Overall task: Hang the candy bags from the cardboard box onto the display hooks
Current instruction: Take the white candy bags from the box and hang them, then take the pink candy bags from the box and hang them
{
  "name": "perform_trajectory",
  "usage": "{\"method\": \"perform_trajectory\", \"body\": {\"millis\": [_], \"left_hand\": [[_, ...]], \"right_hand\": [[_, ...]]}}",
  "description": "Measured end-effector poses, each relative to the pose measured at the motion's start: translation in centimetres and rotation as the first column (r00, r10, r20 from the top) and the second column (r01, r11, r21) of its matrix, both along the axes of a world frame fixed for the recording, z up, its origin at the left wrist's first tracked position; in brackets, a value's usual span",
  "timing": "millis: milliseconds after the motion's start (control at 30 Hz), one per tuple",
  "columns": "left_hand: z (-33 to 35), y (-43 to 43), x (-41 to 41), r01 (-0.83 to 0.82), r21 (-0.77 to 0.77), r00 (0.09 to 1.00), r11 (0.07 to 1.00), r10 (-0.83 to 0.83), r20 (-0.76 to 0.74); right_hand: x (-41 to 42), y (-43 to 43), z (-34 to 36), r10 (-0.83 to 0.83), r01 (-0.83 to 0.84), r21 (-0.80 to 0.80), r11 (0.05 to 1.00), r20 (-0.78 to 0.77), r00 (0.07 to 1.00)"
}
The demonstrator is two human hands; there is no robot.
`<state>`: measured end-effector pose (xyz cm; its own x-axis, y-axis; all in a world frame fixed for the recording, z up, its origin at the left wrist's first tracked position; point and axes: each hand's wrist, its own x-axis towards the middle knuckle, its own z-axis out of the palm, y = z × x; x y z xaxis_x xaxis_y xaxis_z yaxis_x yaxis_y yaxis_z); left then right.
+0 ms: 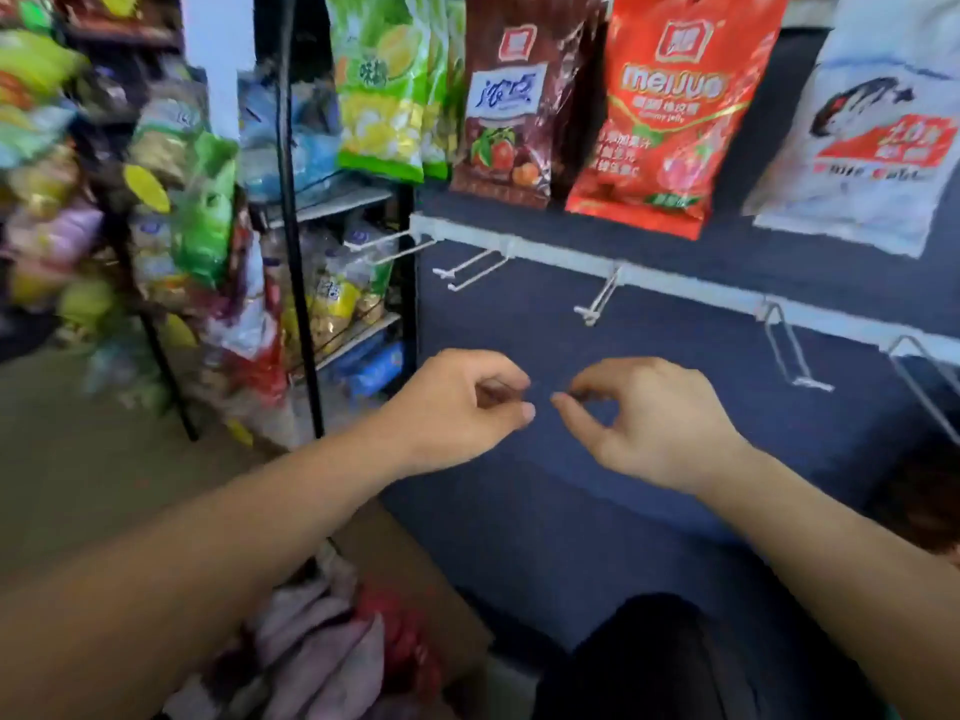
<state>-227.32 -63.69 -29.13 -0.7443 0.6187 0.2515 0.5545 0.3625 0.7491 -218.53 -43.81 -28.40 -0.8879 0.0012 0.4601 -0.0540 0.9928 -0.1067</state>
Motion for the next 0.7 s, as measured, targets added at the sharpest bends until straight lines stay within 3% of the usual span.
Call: {"method": "perform_trajectory", "body": {"millis": [167,300,467,700], "left_hand": [[-11.6,-7.7,0.8,-0.085,-0.152,0.984,0.985,0.107,0.145],[-20.3,-12.7,1.7,-0.148,-0.228,0.95,0.962,0.202,0.237],[-31.0,-18.8,3.8,-0.232,-0.366,0.883,0.901,0.353,0.309],[-36.0,-23.4,4.8,-0.024,-0.622,0.869,0.783,0.324,0.373]], "right_hand": [[-0.9,-7.2,-11.2,0.056,-0.031,-0.067,0.997,0.413,0.909],[-1.6,-12.2,-19.5,0.159,0.009,-0.266,0.964,0.604,0.781],[-2.5,-17.3,-28.7,0.316,0.08,-0.523,0.849,0.623,0.715],[-0.7,-19.3,-37.8,0.286,0.366,-0.749,0.552,0.583,0.761]]}}
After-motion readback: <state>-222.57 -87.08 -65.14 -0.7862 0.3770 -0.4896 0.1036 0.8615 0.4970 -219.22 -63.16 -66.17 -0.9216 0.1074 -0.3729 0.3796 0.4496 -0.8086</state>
